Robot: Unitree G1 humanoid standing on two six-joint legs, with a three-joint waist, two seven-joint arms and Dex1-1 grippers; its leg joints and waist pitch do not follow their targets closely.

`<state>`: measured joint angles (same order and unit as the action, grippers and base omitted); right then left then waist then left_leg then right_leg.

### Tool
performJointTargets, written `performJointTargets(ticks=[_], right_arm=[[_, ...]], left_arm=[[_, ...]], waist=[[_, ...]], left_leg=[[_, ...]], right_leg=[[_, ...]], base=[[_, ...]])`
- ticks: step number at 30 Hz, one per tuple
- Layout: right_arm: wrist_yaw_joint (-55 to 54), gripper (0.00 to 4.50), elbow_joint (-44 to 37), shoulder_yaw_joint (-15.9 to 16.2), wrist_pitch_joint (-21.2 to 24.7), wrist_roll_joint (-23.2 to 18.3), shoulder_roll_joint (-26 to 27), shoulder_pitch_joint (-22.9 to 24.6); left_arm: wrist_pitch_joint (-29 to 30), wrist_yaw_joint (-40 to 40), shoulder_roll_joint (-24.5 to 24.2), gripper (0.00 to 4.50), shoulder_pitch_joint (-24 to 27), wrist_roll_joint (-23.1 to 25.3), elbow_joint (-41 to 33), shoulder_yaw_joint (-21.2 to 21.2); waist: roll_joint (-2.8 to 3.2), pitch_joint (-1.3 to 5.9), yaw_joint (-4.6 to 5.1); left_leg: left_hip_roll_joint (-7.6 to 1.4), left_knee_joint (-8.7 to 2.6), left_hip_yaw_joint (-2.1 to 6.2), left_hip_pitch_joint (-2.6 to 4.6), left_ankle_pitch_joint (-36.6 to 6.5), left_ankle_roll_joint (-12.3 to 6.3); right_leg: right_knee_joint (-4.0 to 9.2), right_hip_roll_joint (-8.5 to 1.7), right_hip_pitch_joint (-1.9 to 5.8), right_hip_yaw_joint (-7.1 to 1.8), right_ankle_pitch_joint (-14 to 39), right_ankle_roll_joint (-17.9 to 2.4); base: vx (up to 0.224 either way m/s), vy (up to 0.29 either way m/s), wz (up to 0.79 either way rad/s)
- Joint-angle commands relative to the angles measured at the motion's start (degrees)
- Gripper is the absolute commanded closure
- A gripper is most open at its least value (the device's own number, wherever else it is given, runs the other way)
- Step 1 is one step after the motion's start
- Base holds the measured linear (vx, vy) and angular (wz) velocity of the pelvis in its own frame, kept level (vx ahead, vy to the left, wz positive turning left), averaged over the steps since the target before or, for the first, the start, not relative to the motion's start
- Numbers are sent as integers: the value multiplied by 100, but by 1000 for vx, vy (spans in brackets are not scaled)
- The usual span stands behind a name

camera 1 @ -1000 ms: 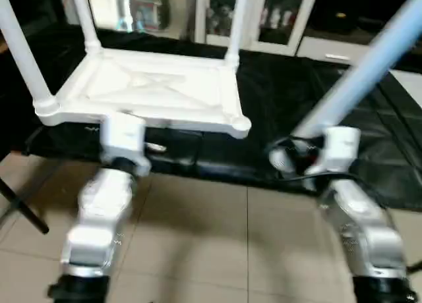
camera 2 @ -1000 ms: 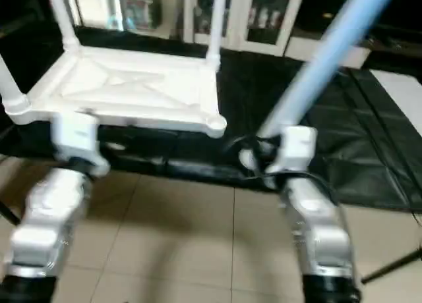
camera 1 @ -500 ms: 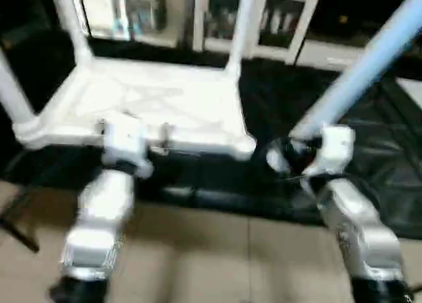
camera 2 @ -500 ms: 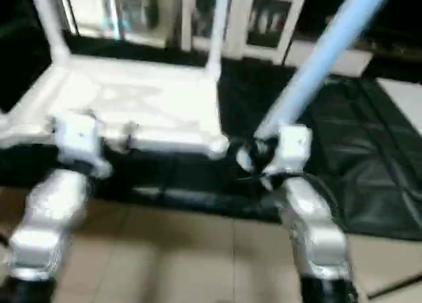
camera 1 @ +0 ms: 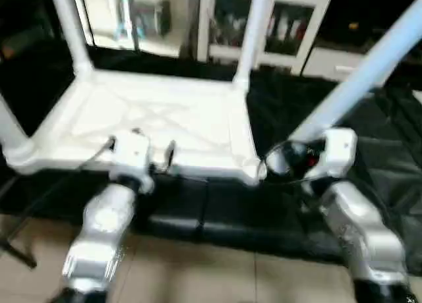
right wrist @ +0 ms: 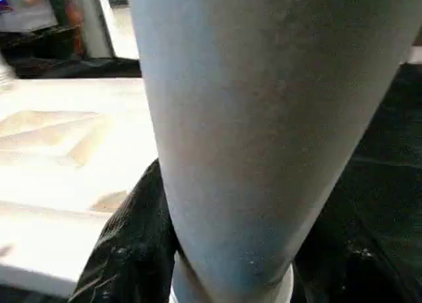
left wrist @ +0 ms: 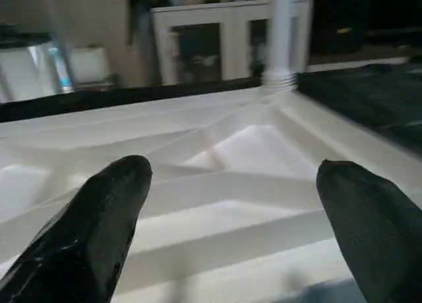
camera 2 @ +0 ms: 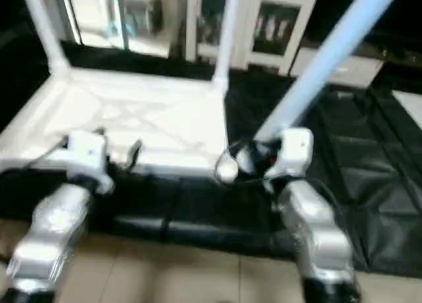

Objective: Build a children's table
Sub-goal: Pick table leg

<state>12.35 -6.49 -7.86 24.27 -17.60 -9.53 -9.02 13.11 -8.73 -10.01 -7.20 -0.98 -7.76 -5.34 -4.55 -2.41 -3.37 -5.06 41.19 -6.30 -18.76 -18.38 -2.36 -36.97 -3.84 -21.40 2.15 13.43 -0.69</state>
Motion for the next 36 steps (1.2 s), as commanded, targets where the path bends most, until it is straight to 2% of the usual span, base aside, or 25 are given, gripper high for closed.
performJointTargets(ticks=[1,3,4,5,6,7,10,11,12,13,14,16,17,18,19,20,22,23,24,27,30,33,34,35,36], right_arm=[[17,261,-145,81,-36,-49,30,-112],[40,261,-139,99,-38,-66,13,-101],[46,261,-135,97,-38,-64,14,-102],[61,261,-129,91,-36,-58,15,-105],[67,261,-124,89,-32,-53,10,-113],[72,261,-121,87,-28,-49,7,-117],[84,261,-98,76,-18,-47,7,-148],[86,261,-81,75,-20,-47,8,-163],[86,261,-74,76,-22,-47,8,-166],[87,261,-67,80,-24,-47,8,-168],[87,261,-66,87,-23,-49,14,-165],[86,261,-70,94,-23,-51,20,-158],[89,261,-87,105,-18,-56,24,-134],[89,261,-92,109,-20,-58,21,-118],[88,261,-92,112,-21,-59,19,-111],[83,261,-110,108,-5,-61,14,-83],[80,261,-120,107,6,-64,14,-72],[78,261,-123,108,9,-65,14,-69],[78,261,-128,107,16,-58,29,-67],[64,261,-153,107,31,-54,58,-52],[30,261,-212,141,38,-55,93,8],[12,261,-235,157,41,-66,96,37],[13,261,-234,153,42,-67,95,42],[19,261,-227,142,39,-72,93,49],[21,261,-226,140,39,-70,93,53]], left_arm=[[-60,-24,-83,0,-16,51,-60,118],[-72,-18,-65,0,-14,62,-60,108],[-76,-16,-64,0,-14,64,-58,106],[-87,-12,-61,0,-15,70,-52,103],[-93,-11,-57,0,-20,76,-46,104],[-97,-12,-51,0,-23,84,-41,108],[-104,4,-53,0,-27,92,-38,100],[-108,11,-58,0,-25,94,-40,95],[-109,12,-57,0,-24,94,-40,97],[-110,14,-55,0,-22,94,-43,100],[-107,17,-54,0,-23,90,-41,108],[-97,23,-40,0,-22,61,-41,127],[-53,51,48,0,-12,-59,-54,200],[-22,81,65,0,-12,-37,-63,216],[-3,99,69,0,-15,-11,-66,224],[-25,72,44,0,-41,10,-36,245],[-49,52,36,0,-56,1,-14,254],[-40,60,44,0,-65,-5,-8,260],[-9,88,52,0,-86,-14,0,264],[-21,82,36,0,-116,2,8,248],[1,70,38,0,-130,25,6,272],[10,58,36,0,-144,29,11,292],[10,58,41,0,-149,38,15,297],[15,58,42,0,-155,55,19,302],[14,63,37,0,-154,55,21,299]], waist=[[-38,250,-197],[122,182,-155],[377,144,-83],[472,233,232],[449,267,276],[431,286,291],[239,276,370],[35,271,340],[-135,323,120],[-140,342,-22],[-137,338,-95],[-38,262,-115],[149,252,-81],[379,237,2],[423,307,175],[448,414,176],[305,454,90],[174,501,29],[128,465,-38],[229,408,-19],[428,330,233],[360,269,287],[276,220,258],[170,213,224],[-137,241,114]], left_leg=[[-302,1,164,-537,355,103],[-476,-503,117,-386,618,123],[-676,-1057,140,-67,29,91],[-1060,-1280,562,433,-1282,98],[-1184,-1348,797,659,-1667,-192],[-1192,-1325,820,719,-1552,-486],[-926,-1206,571,716,-473,-1580],[-577,-1082,193,420,-565,-1377],[-82,-500,-108,-161,-529,-985],[-156,-168,-8,-346,-312,-741],[-306,62,111,-559,196,-168],[-388,-139,111,-624,705,110],[-525,-665,80,-500,1254,13],[-702,-1076,140,-173,1226,-224],[-905,-1053,371,22,1469,-507],[-1137,-881,586,416,2169,-927],[-1031,-610,576,315,4977,-1284],[-707,-500,393,136,5638,-944],[-484,-584,181,-69,4790,-544],[-666,-828,199,-110,2833,252],[-1400,-1384,717,-31,-162,-308],[-1455,-1586,702,-123,-1263,-568],[-1363,-1612,524,-240,-1774,-450],[-1047,-1370,265,-223,-2078,-100],[-73,301,-372,-50,-1353,-43]], right_leg=[[870,-1073,835,-772,2394,-1396],[906,-690,657,-338,2475,-1546],[763,-229,441,61,2514,-1143],[142,50,106,233,1742,-805],[-205,-1,-91,213,962,-492],[-272,-22,-177,206,731,-308],[-141,-171,-377,117,57,38],[341,-364,-45,-95,-122,-149],[741,-822,709,-680,924,-719],[898,-1173,947,-912,1423,-1043],[869,-1237,1057,-833,1733,-1400],[843,-923,946,-533,1338,-1802],[742,-571,801,-161,1158,-1700],[562,-104,514,172,894,-1156],[173,59,319,254,480,-895],[-25,-72,-52,126,0,-548],[76,-286,-172,-122,-1215,-86],[178,-360,-32,-256,-2052,-96],[205,-295,147,-263,-2429,-248],[207,-128,244,-100,-1623,-923],[-110,-57,47,174,466,-1125],[-216,-145,20,202,678,-1201],[-63,-246,87,149,927,-1497],[312,-271,57,98,1597,-1856],[1127,-386,-149,153,3138,-2030]], base=[[119,-35,-7],[109,40,1],[110,70,5],[117,104,6],[121,83,7],[121,83,7],[129,23,4],[119,-50,6],[108,-66,6],[108,-66,6],[118,-28,-4],[127,-6,-8],[117,16,1],[128,82,2],[128,82,2],[146,99,5],[105,65,9],[18,65,1],[0,0,0],[-22,-11,-1],[-82,-71,2],[-101,-167,0],[-108,-219,-4],[-111,-266,4],[-146,-274,7]])
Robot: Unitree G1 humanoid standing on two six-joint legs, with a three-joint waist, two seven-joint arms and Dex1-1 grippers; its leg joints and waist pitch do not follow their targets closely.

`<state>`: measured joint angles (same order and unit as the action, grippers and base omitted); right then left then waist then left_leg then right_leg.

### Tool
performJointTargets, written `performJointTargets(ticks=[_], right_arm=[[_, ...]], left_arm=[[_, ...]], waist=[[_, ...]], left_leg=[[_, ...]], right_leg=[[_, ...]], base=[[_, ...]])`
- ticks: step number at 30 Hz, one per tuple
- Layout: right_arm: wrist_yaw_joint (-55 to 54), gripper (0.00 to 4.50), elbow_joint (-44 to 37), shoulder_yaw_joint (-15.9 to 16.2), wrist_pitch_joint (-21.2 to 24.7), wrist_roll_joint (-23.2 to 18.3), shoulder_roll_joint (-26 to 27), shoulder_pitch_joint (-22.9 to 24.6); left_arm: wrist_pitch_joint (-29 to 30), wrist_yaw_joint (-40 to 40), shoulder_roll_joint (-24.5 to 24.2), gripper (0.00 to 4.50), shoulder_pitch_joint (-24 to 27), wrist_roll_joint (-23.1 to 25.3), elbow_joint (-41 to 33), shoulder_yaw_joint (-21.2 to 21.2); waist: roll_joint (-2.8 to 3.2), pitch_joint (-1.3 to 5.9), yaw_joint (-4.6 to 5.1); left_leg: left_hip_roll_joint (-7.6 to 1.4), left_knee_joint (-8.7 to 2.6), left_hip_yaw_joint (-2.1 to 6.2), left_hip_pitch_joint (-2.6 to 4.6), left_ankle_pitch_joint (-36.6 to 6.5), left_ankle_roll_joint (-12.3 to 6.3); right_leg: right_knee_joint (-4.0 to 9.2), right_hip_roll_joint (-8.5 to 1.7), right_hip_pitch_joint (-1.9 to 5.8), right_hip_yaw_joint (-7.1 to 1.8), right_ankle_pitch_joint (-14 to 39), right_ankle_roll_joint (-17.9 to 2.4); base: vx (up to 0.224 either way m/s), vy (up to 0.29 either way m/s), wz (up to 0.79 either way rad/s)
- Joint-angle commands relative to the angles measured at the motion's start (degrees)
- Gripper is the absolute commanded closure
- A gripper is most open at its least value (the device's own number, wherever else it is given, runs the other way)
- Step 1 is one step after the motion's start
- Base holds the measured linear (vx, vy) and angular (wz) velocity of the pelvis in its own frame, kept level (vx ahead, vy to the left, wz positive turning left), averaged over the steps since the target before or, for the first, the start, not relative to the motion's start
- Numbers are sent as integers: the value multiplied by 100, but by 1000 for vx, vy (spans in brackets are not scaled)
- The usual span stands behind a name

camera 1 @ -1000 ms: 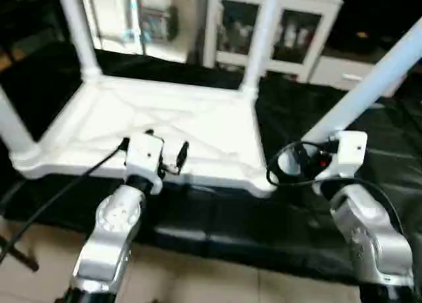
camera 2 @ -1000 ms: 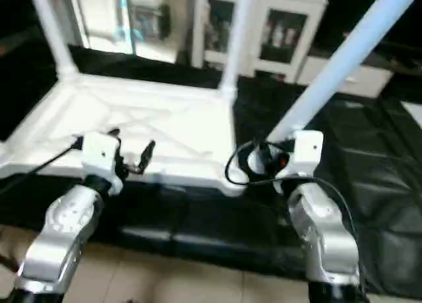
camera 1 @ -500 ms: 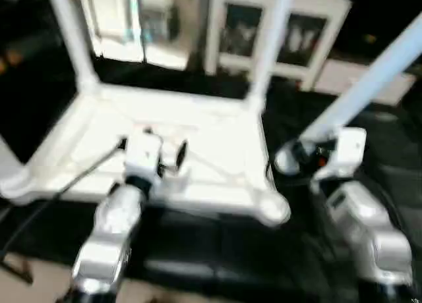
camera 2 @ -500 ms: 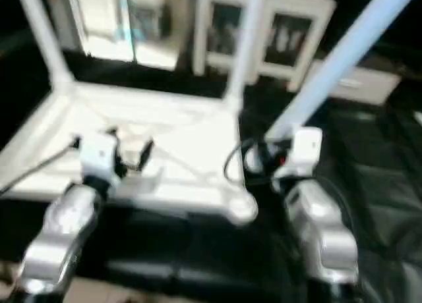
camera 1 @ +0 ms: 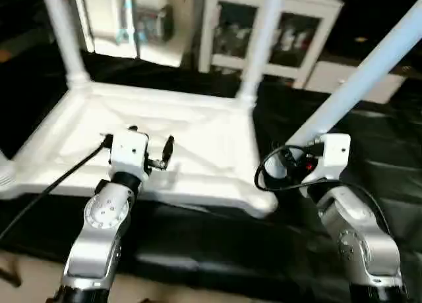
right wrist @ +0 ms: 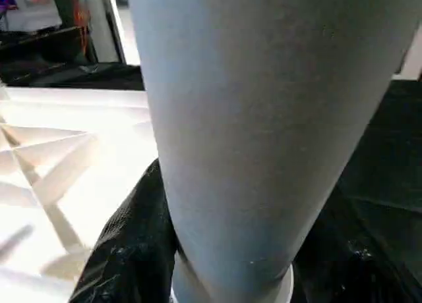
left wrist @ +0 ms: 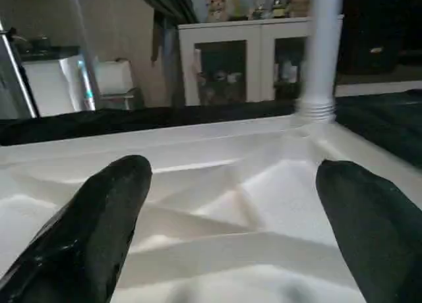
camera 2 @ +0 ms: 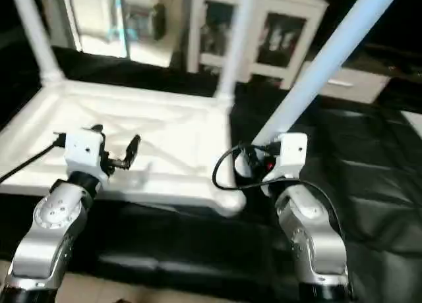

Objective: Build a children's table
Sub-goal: Pick table leg

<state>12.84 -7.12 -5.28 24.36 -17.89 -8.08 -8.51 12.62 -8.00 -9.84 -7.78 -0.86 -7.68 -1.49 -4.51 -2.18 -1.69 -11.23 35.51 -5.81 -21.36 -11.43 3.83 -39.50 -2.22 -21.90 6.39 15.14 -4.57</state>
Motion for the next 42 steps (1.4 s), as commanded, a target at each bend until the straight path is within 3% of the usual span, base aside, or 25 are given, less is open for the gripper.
performJointTargets(ticks=[1,2,3,4,5,6,7,8,9,10,11,12,13,14,15,16,17,18,20,21,25,31,37,39,42], right_arm=[[-27,261,-161,-121,31,-42,-52,1],[-29,261,-162,-124,36,-43,-52,-3],[-29,261,-162,-131,43,-41,-48,-8],[-29,261,-159,-134,47,-39,-47,-13],[-38,261,-158,-131,54,-42,-45,-22],[-44,261,-159,-126,58,-44,-42,-26],[-48,261,-160,-122,61,-47,-39,-28],[-48,261,-159,-117,63,-48,-37,-29],[-48,261,-163,-116,66,-52,-38,-27],[-48,261,-161,-112,70,-60,-29,-30],[-46,261,-163,-104,80,-63,-18,-34],[-45,261,-163,-103,82,-63,-16,-35],[-25,261,-164,-86,106,-76,2,-41],[-8,261,-168,-82,123,-88,5,-44],[11,261,-181,-65,148,-98,7,-42],[21,261,-195,-52,161,-101,10,-39],[36,261,-204,-45,178,-117,18,-38],[42,261,-203,-45,183,-122,17,-39],[54,261,-212,-32,191,-124,15,-34],[59,261,-208,-31,198,-128,5,-40],[64,261,-173,-40,188,-111,-2,-49],[99,261,-109,-49,178,-50,-88,-90],[832,261,118,-223,240,-353,-613,-331],[1040,261,126,-236,275,-426,-748,-341],[1524,261,114,-246,338,-597,-1057,-332]], left_arm=[[66,-6,17,0,-96,43,15,-92],[70,-1,13,0,-99,51,20,-102],[78,3,11,0,-103,60,23,-108],[90,9,13,0,-107,65,25,-110],[247,-18,69,0,-113,-65,30,-59],[407,-54,128,0,-115,-214,35,-2],[450,-40,126,0,-118,-200,30,10],[448,-31,113,0,-120,-167,29,9],[420,-20,98,0,-120,-113,22,-2],[384,17,81,0,-120,-46,19,-2],[447,120,70,0,-123,19,7,28],[459,138,69,0,-123,29,5,34],[465,147,61,0,-136,-5,26,72],[363,106,56,0,-140,-38,24,77],[371,71,41,0,-145,-58,8,75],[372,44,35,0,-151,-70,-11,81],[358,-31,-5,0,-167,-76,-22,68],[351,-52,-23,0,-174,-68,-25,58],[351,-66,-37,0,-172,-67,-40,59],[343,-87,-29,0,-170,-62,-56,59],[363,-81,-8,0,-156,-88,-81,54],[475,-564,-120,0,-105,-314,-78,-127],[-99,-3208,-1095,0,-564,-653,645,-1000],[-171,-3635,-1274,0,-795,-602,925,-1134],[-87,-4449,-1479,0,-1240,-695,1376,-1303]], waist=[[-60,139,-162],[-164,157,-162],[-166,180,-167],[-120,239,-195],[93,309,-157],[341,368,-113],[377,415,-45],[245,353,-29],[66,377,-60],[-151,379,-91],[-71,433,-418],[-156,344,-428],[-181,289,-424],[-145,216,-451],[-76,214,-442],[76,159,-400],[228,39,-249],[401,153,-149],[487,174,-89],[466,150,-80],[304,153,-72],[258,222,-114],[195,341,-219],[207,305,-210],[223,287,-220]], left_leg=[[495,1226,-475,221,-1774,-771],[414,1313,-405,-210,-1596,-769],[446,1281,-384,-270,-1585,-749],[510,992,-360,-66,-1718,-893],[407,537,-271,101,-1427,-1084],[-559,-186,352,436,-646,-1450],[-1476,-509,881,551,-181,-1859],[-1320,-364,541,549,392,-2410],[-281,227,-38,525,809,-2172],[260,401,-244,260,394,-1873],[191,935,125,-358,-726,-1191],[286,1055,258,-386,-872,-615],[349,992,272,-381,-725,-423],[412,755,227,-201,-304,-200],[355,549,223,-113,-121,-199],[211,64,159,139,-122,-245],[13,-431,155,227,-1498,-281],[-210,-617,257,302,-2952,43],[-251,-742,308,244,-3272,333],[-221,-755,274,225,-3233,354],[-91,-664,56,161,-2847,390],[-110,-604,-61,74,-1693,242],[-22,-464,-227,65,-11,-309],[-40,-465,-252,43,19,-459],[-88,-498,-268,90,-416,-356]], right_leg=[[1516,-750,-146,-306,3757,-1632],[1314,-835,229,-456,3978,-1234],[1274,-822,335,-439,3847,-987],[1291,-700,312,-488,3142,-768],[1395,-512,371,-387,2672,-333],[1116,-253,179,36,1886,688],[362,-400,-17,14,1516,1018],[-268,-653,-440,-408,505,785],[270,-843,-570,-801,-700,319],[519,-833,-277,-1004,-461,837],[884,-1832,369,-1633,323,1206],[918,-1692,228,-1592,705,1417],[905,-1522,255,-1364,1017,1387],[991,-1219,128,-1105,1710,1082],[1021,-1137,131,-1000,2004,729],[1111,-890,89,-735,2615,53],[987,-446,-15,-412,2762,-114],[777,-302,44,-383,1986,-97],[725,-361,181,-385,562,-200],[768,-392,192,-391,420,-215],[983,-599,168,-500,1676,32],[887,-611,144,-535,956,-90],[697,-546,176,-543,-858,-451],[673,-568,172,-558,-926,-556],[712,-585,166,-550,-388,-699]], base=[[-146,-274,7],[-89,-225,-16],[-35,-206,-9],[-35,-206,-9],[-81,-202,23],[-83,-212,14],[-83,-212,14],[-64,-185,13],[-25,-116,30],[-25,-116,30],[-53,-117,15],[-95,-99,-13],[-95,-99,-13],[-82,-24,-10],[-80,55,4],[-80,55,4],[-95,124,6],[-84,137,6],[-69,129,6],[-38,112,3],[-15,48,1],[0,0,0],[0,0,0],[0,0,0],[0,0,0]])
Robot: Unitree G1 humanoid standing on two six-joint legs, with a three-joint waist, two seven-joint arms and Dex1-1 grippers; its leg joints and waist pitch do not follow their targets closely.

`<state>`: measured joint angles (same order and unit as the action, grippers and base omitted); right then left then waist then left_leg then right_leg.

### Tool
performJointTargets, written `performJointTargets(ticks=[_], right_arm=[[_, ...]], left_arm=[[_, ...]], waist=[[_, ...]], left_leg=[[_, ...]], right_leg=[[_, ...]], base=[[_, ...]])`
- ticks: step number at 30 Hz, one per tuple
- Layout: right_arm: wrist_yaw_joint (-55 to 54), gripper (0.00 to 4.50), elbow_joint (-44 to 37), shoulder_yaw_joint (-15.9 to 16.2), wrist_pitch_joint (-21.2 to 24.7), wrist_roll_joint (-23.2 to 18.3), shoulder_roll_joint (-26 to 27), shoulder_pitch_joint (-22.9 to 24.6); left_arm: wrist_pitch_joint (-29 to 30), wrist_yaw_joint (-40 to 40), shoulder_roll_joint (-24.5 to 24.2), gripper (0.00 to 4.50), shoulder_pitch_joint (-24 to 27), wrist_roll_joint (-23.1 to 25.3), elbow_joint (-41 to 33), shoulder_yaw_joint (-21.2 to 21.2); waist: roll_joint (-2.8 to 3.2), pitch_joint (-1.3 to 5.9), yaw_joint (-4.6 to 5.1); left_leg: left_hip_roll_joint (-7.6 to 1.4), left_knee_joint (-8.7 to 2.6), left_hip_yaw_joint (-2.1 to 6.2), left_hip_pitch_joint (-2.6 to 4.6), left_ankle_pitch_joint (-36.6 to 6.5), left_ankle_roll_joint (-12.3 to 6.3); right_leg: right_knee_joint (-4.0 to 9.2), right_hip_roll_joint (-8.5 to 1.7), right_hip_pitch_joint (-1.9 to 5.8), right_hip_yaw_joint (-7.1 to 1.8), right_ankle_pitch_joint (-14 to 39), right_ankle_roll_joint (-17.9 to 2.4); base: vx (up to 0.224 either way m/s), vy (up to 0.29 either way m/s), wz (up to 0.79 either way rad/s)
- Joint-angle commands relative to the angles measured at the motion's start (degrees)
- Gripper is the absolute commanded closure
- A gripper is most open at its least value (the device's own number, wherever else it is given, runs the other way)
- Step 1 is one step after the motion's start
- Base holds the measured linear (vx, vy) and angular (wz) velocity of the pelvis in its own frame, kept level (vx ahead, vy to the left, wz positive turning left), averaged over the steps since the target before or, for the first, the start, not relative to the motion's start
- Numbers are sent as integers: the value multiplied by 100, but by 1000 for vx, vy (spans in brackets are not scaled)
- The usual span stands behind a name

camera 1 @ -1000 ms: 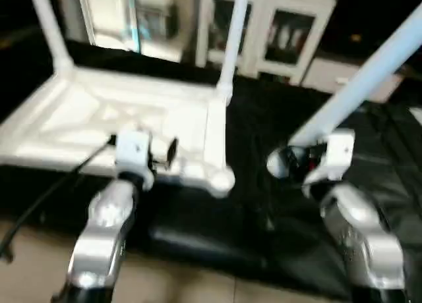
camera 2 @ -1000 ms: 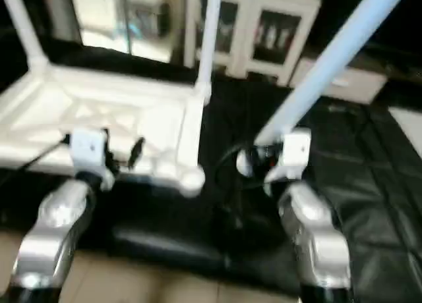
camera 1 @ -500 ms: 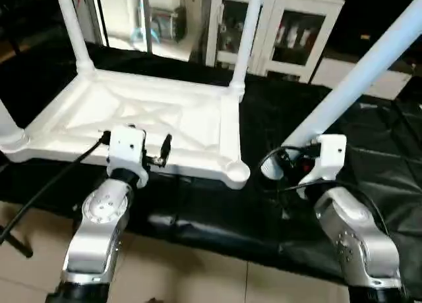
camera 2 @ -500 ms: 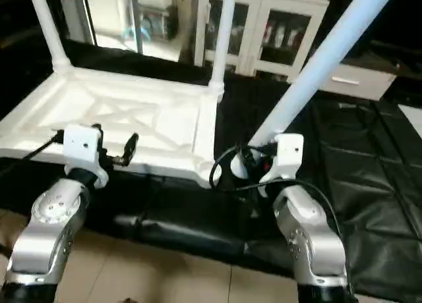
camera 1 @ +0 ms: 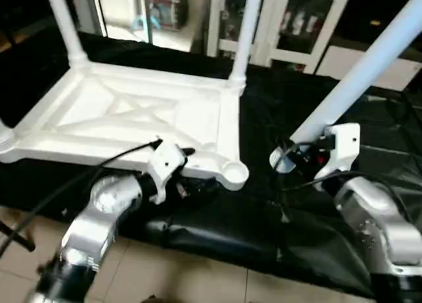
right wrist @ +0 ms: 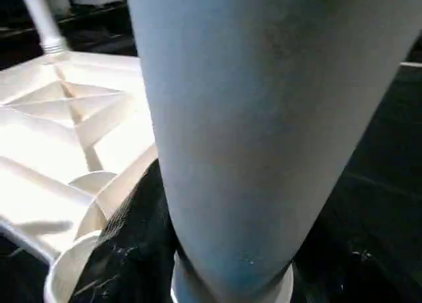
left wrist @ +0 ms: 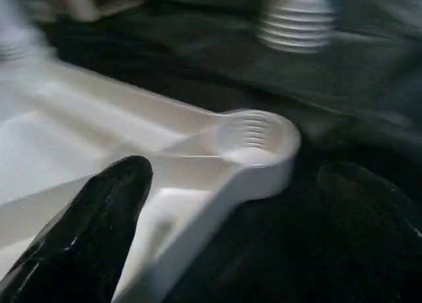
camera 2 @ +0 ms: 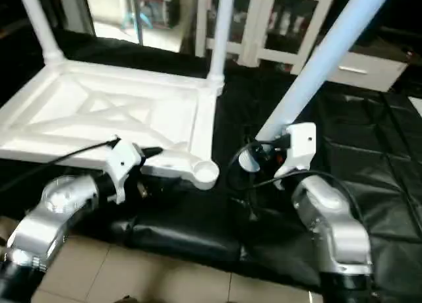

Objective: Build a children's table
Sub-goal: Pick table leg

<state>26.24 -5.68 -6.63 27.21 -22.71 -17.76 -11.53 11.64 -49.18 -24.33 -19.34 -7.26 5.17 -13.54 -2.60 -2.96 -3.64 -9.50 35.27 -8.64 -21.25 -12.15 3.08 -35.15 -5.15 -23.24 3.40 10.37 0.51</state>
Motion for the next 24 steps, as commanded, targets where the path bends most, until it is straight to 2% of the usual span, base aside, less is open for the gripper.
performJointTargets(ticks=[1,3,4,5,6,7,8,10,12,16,17,19,20,21,22,24], right_arm=[[387,261,-50,-113,100,-199,-220,-28],[876,261,-96,-68,178,-337,-547,-38],[876,261,-96,-68,178,-337,-547,-38],[1216,261,-161,-5,288,-466,-764,-52],[1338,261,-212,37,365,-526,-832,-53],[1401,261,-245,63,410,-557,-864,-51],[1444,261,-275,96,419,-560,-890,-43],[1456,261,-315,143,414,-544,-897,-21],[1438,261,-365,183,424,-530,-877,10],[1486,261,-499,232,481,-594,-924,109],[1516,261,-541,237,510,-597,-942,138],[1534,261,-553,231,528,-597,-949,145],[1551,261,-556,224,540,-598,-955,147],[1566,261,-544,224,545,-596,-962,136],[1573,261,-508,238,546,-596,-963,98],[1572,261,-492,247,546,-597,-962,79]], left_arm=[[73,-691,-116,0,-243,-97,228,-205],[-202,-1041,-159,0,-729,86,846,-437],[-202,-1041,-159,0,-729,86,846,-437],[-585,-1070,-49,0,-1140,248,1489,-503],[-716,-1062,23,0,-1329,323,1815,-514],[-782,-1062,61,0,-1433,369,2000,-519],[-869,-1072,107,0,-1565,422,2238,-518],[-968,-1096,169,0,-1743,463,2562,-501],[-1010,-1148,219,0,-1905,463,2875,-464],[-1041,-1637,195,0,-2141,398,3467,-551],[-1076,-1816,188,17,-2223,434,3700,-586],[-1142,-1863,194,27,-2291,467,3862,-580],[-1152,-1915,202,38,-2357,475,4002,-563],[-1256,-1949,215,45,-2450,528,4200,-545],[-1397,-1960,218,45,-2557,611,4426,-549],[-1462,-1963,219,68,-2596,646,4513,-555]], waist=[[59,356,-18],[44,327,-11],[44,327,-11],[65,321,-1],[66,353,-11],[47,353,-3],[61,367,-23],[40,372,-10],[37,385,-13],[22,381,-22],[2,381,-29],[0,371,-35],[-24,365,-39],[-75,367,-39],[-48,365,-54],[-52,357,-60]], left_leg=[[-279,-485,18,80,-422,-238],[-268,-512,-4,95,-852,-134],[-268,-512,-4,95,-852,-134],[-276,-519,-18,104,-1020,-71],[-286,-504,-23,125,-1032,-45],[-299,-504,-29,114,-1009,-46],[-308,-493,-33,100,-889,-56],[-307,-488,-38,71,-771,-70],[-313,-475,-50,93,-736,-85],[-313,-470,-63,95,-627,-187],[-317,-471,-66,103,-642,-203],[-330,-477,-65,106,-696,-200],[-330,-479,-67,101,-731,-203],[-332,-475,-74,101,-746,-212],[-333,-477,-65,103,-752,-208],[-354,-489,-62,113,-771,-172]], right_leg=[[273,-302,297,-253,140,-1237],[339,-284,287,-263,662,-1178],[339,-284,287,-263,662,-1178],[387,-290,277,-271,835,-1156],[371,-303,292,-277,779,-1154],[361,-306,294,-281,730,-1166],[337,-331,308,-284,614,-1211],[326,-329,320,-283,505,-1260],[318,-338,310,-287,441,-1355],[314,-329,303,-288,364,-1417],[318,-334,297,-287,429,-1422],[325,-344,293,-288,504,-1444],[329,-351,292,-289,587,-1436],[345,-362,292,-290,661,-1418],[340,-368,292,-289,712,-1411],[342,-373,277,-289,753,-1380]], base=[[0,0,0],[0,0,0],[0,0,0],[0,0,0],[0,0,0],[0,0,0],[0,0,0],[0,0,0],[0,0,0],[0,0,0],[0,0,0],[0,0,0],[0,0,0],[0,0,0],[0,0,0],[0,0,0]])
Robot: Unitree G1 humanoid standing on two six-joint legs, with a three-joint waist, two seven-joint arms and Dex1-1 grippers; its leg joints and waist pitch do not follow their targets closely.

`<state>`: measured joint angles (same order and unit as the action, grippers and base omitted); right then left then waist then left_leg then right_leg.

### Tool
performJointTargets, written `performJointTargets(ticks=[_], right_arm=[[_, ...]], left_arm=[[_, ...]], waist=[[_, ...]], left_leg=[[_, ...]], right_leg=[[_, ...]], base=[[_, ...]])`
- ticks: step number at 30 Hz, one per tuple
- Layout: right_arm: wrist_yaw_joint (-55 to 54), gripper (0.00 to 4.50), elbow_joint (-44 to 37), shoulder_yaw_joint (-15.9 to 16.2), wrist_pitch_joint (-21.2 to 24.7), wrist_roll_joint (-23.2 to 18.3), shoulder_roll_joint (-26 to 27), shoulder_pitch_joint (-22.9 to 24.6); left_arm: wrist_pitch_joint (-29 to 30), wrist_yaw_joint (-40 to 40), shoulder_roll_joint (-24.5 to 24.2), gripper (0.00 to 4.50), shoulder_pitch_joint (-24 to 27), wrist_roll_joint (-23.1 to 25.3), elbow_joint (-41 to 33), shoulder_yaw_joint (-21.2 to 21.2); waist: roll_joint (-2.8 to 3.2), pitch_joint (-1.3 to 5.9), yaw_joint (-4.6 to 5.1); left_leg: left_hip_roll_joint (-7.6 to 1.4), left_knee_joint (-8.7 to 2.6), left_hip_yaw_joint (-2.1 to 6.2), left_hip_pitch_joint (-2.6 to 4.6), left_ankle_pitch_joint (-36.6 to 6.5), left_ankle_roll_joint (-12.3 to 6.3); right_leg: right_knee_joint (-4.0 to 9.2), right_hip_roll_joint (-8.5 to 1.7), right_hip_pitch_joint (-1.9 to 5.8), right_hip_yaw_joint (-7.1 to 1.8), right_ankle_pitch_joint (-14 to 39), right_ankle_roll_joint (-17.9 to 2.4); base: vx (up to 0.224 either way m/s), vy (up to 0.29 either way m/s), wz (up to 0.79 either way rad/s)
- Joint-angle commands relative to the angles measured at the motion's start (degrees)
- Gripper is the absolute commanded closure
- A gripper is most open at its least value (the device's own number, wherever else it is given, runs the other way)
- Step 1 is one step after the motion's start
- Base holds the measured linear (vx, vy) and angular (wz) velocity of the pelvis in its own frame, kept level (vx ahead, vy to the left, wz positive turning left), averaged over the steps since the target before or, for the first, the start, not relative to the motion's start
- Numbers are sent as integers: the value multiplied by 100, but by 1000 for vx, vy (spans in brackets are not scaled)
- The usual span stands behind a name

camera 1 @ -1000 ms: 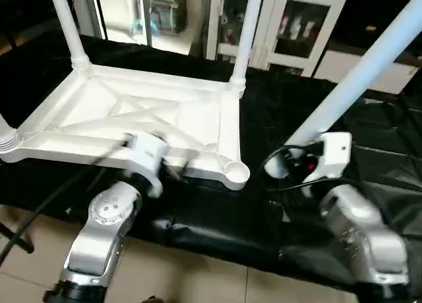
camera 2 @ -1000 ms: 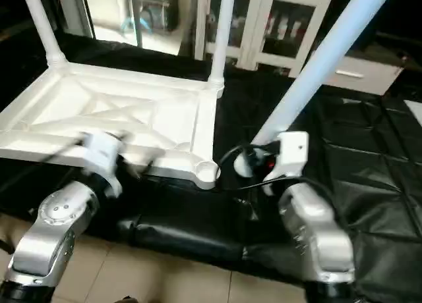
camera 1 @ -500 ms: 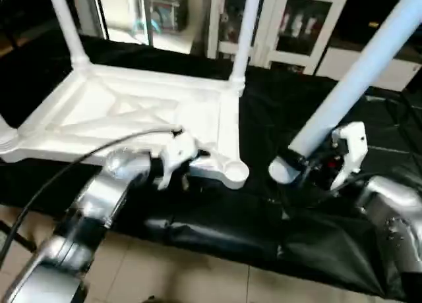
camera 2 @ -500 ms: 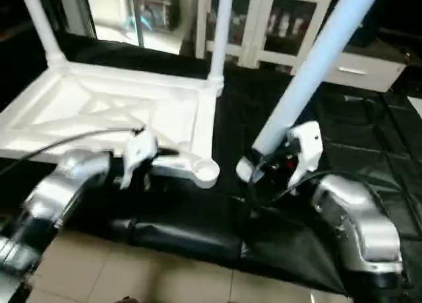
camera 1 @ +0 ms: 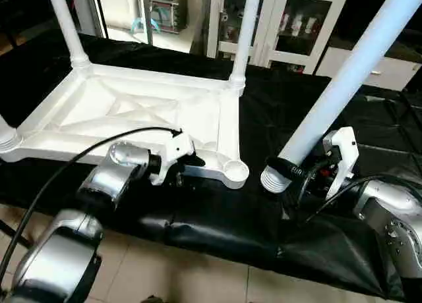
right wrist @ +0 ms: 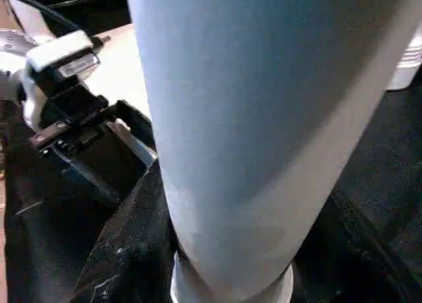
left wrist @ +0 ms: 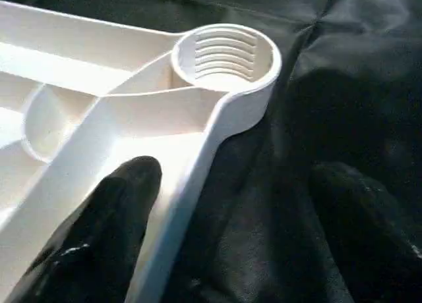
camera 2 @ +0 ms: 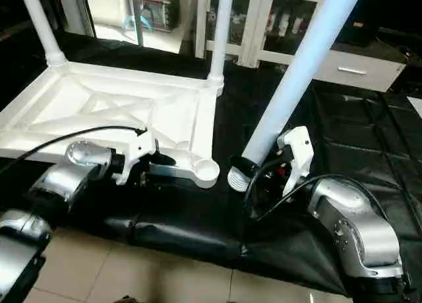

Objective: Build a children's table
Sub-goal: Pick table leg

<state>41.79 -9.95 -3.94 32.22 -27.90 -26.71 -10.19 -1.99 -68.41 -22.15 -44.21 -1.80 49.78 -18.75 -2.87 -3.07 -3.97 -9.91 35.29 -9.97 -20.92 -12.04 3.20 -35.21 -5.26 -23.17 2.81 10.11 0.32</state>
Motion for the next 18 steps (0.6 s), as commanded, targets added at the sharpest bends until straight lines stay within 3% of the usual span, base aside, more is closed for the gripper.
performJointTargets(ticks=[1,9,14,18], right_arm=[[17,261,-33,6,41,-75,-60,-92],[4,261,49,22,74,-16,-48,-112],[-29,261,-6,27,95,-17,-45,-57],[-30,261,-50,39,113,-17,-47,-28]], left_arm=[[-229,-19,13,68,-193,171,242,-44],[-514,-16,133,135,-432,334,777,-60],[-709,-13,158,173,-495,577,1090,-163],[-811,90,184,210,-546,691,1239,-196]], waist=[[-43,370,-29],[-51,378,-116],[-54,368,-121],[-54,375,-120]], left_leg=[[-308,-490,73,73,-768,-189],[-317,-474,58,89,-598,-240],[-321,-489,63,88,-709,-170],[-320,-479,66,84,-613,-212]], right_leg=[[349,-360,275,-227,766,-1353],[311,-378,278,-230,525,-1430],[337,-386,277,-232,678,-1368],[318,-388,285,-233,501,-1407]], base=[[0,0,0],[0,0,0],[0,0,0],[0,0,0]])
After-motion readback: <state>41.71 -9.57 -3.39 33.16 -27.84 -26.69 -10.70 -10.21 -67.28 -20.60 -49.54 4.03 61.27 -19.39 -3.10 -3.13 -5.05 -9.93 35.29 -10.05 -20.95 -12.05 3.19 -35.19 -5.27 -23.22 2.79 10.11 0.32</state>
